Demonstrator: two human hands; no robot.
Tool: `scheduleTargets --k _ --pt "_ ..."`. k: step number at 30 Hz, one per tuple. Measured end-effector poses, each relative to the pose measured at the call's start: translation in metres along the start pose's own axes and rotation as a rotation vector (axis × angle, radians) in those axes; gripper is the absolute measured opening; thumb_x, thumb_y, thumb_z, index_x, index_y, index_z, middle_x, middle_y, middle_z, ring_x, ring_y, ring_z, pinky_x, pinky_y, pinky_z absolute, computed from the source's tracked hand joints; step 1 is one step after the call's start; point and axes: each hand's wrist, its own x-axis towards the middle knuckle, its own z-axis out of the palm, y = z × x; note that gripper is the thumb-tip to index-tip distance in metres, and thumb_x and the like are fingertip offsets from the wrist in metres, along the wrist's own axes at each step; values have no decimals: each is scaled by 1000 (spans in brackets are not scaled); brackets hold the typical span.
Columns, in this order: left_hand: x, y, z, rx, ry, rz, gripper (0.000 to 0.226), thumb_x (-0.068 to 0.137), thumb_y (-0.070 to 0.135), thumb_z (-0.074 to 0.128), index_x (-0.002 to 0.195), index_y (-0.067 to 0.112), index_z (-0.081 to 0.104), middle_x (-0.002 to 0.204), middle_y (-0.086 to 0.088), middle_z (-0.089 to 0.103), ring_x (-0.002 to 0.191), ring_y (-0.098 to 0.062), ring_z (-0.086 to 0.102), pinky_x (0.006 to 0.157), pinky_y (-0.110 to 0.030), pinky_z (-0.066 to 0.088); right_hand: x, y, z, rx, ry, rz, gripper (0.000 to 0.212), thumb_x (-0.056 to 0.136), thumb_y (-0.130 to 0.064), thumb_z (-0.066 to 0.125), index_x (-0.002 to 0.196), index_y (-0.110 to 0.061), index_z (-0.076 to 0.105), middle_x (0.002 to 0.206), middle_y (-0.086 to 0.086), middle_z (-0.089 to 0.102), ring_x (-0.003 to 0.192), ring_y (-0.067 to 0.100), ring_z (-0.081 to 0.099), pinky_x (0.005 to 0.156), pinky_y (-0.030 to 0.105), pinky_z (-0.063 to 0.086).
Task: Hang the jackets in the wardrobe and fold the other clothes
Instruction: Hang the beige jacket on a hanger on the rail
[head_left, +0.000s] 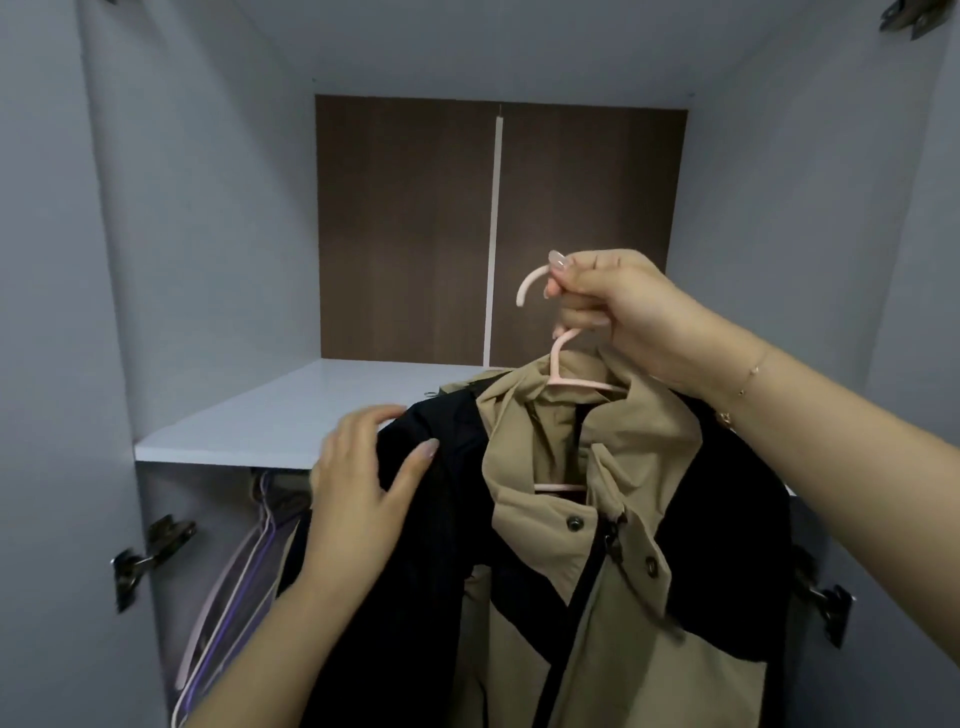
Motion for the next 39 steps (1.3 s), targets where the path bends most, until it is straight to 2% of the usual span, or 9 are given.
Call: scheduleTargets --k 6,9,14,18,23,27,30,35,39 --pt "-50 -33 -22 2 -186 124 27 96 37 46 111 27 67 101 17 69 93 -1 63 76 -13 43 -64 16 35 -304 170 2 36 103 -25 45 78 -3 59 47 -7 38 42 7 34 66 37 53" --pt "-80 -50 -31 -10 -312 101 21 95 25 56 105 17 73 96 12 72 89 -1 65 75 -7 43 -106 27 49 -523 83 90 35 103 -24 43 79 -3 58 54 0 36 47 8 31 55 25 39" --pt "-97 -55 -51 -148 -481 150 18 99 29 51 92 35 66 81 20 68 81 4 65 71 -15 47 -183 56 78 -739 -84 243 34 102 -22 46 78 -2 58 56 -10 48 51 1 38 54 13 33" --pt "-91 -63 -53 -189 -502 216 15 94 38 51 89 38 65 86 27 67 82 9 64 74 -10 44 -223 70 92 -529 -92 324 33 103 -19 43 76 -3 54 54 -9 48 48 2 36 51 14 31" --pt "-84 -137 -68 295 -1044 5 14 93 23 62 97 18 74 96 1 69 99 -19 64 87 -30 46 -234 63 91 -189 105 181 34 102 -28 41 77 -7 53 52 -3 33 46 9 26 50 15 28" --pt "-99 -110 -84 -82 -927 -58 23 97 40 50 107 33 69 106 13 69 101 -1 62 90 -21 47 -223 71 104 -132 170 197 33 102 -23 40 76 -7 53 51 -4 31 45 8 25 48 14 28" --pt "-127 -54 -80 -343 -1136 -13 38 84 71 48 114 50 59 106 22 67 98 4 63 82 -15 51 -208 76 123 -97 141 200 34 104 -22 40 76 -9 54 49 -8 31 45 8 24 48 16 26" --pt "-160 -32 -51 -283 -952 107 25 90 61 49 88 38 59 68 9 60 62 -5 56 60 -28 42 -200 77 136 -198 8 253 34 105 -22 37 80 -8 56 51 -7 39 45 13 37 52 20 36" --pt "-158 -33 -33 -333 -908 33 22 88 57 52 82 37 61 67 4 60 62 -6 55 63 -33 42 -222 81 99 -423 43 261 32 100 -40 47 119 -18 59 100 -6 66 97 6 64 89 22 50"
